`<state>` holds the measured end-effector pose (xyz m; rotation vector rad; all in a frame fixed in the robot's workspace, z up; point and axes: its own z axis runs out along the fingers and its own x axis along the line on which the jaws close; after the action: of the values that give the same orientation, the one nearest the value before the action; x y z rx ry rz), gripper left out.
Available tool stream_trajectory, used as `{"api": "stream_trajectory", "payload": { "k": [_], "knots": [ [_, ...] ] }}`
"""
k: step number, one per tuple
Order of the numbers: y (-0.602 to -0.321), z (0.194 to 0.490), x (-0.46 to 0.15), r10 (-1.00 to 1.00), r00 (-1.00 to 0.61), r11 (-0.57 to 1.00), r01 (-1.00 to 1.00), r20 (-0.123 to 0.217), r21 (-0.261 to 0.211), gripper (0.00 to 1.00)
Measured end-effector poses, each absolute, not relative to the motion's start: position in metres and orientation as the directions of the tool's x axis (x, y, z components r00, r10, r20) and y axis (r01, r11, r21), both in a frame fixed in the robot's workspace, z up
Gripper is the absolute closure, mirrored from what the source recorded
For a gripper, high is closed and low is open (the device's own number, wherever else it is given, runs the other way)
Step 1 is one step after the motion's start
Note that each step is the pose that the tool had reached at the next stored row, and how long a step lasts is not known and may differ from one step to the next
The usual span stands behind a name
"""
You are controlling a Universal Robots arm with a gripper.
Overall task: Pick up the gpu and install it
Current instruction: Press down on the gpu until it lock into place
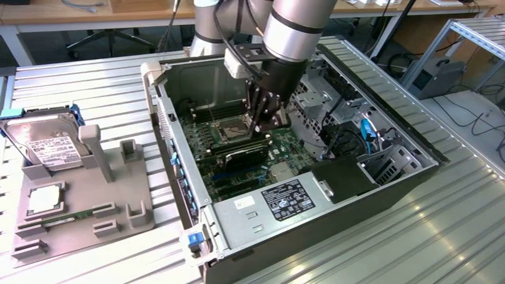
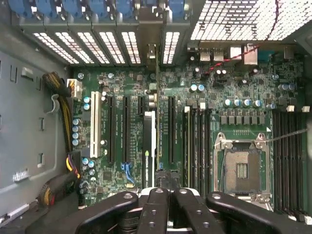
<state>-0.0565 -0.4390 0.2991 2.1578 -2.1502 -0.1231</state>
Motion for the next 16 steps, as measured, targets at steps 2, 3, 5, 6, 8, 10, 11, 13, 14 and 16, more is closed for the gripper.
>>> {"api": "stream_trajectory", "payload": {
  "k": [2, 3, 5, 6, 8, 10, 11, 13, 14, 16],
  "knots": [
    [-0.440, 0.298, -0.070, -1.000, 0.004, -0.003, -0.992, 0.009, 0.123, 0.89],
    [-0.441, 0.297, -0.074, -1.000, 0.004, -0.003, -0.992, 0.008, 0.122, 0.89],
    [-0.441, 0.295, -0.080, -1.000, 0.004, -0.003, -0.992, 0.009, 0.123, 0.89],
    [-0.441, 0.294, -0.083, -1.000, 0.004, -0.003, -0.992, 0.009, 0.122, 0.89],
    [-0.441, 0.293, -0.089, -1.000, 0.004, -0.003, -0.992, 0.009, 0.123, 0.89],
    [-0.441, 0.291, -0.095, -1.000, 0.004, -0.003, -0.992, 0.009, 0.123, 0.89],
    [-0.441, 0.290, -0.097, -1.000, 0.004, -0.003, -0.992, 0.009, 0.123, 0.89],
    [-0.441, 0.288, -0.101, -1.000, 0.004, -0.003, -0.992, 0.009, 0.122, 0.89],
    [-0.441, 0.287, -0.103, -1.000, 0.004, -0.003, -0.992, 0.009, 0.123, 0.89],
    [-0.441, 0.285, -0.108, -1.000, 0.004, -0.003, -0.992, 0.009, 0.123, 0.89]
  ]
}}
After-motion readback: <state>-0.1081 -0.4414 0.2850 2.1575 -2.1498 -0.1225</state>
